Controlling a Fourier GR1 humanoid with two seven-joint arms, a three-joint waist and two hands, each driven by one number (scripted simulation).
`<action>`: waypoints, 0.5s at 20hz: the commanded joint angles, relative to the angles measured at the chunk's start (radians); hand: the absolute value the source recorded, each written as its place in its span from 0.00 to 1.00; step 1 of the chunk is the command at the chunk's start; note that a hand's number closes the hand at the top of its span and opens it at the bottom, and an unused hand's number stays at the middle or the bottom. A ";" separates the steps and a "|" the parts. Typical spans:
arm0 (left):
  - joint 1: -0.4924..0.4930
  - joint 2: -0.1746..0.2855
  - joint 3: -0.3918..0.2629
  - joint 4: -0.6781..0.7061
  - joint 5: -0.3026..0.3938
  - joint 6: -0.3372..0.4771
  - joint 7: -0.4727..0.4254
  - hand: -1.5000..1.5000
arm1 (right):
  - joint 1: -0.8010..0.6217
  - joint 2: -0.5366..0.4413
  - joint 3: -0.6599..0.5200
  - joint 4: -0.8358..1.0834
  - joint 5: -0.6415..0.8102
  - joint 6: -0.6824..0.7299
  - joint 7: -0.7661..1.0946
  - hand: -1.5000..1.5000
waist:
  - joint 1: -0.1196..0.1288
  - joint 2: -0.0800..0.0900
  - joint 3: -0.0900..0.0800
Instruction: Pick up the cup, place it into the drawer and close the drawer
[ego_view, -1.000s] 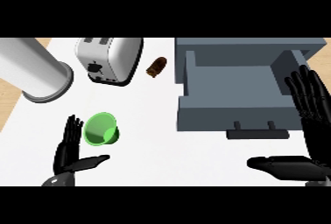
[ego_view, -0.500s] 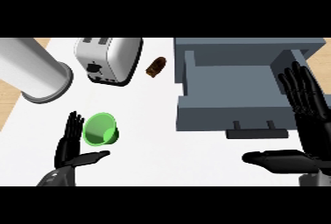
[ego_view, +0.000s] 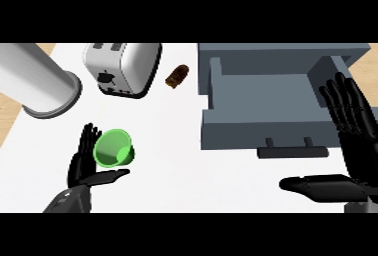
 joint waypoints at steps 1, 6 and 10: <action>-0.004 0.049 0.009 0.012 0.013 -0.177 -0.059 0.00 | 0.031 -0.009 -0.015 -0.009 -0.018 0.018 -0.017 0.00 | -0.009 0.003 -0.001; 0.013 -0.029 -0.006 -0.002 0.008 -0.203 -0.109 0.00 | 0.002 0.011 0.014 -0.012 -0.009 0.005 0.011 0.00 | -0.008 0.003 -0.002; -0.036 -0.010 -0.016 -0.027 0.011 -0.263 -0.048 1.00 | -0.033 0.025 0.027 0.031 0.033 -0.025 0.005 0.00 | 0.002 0.001 -0.001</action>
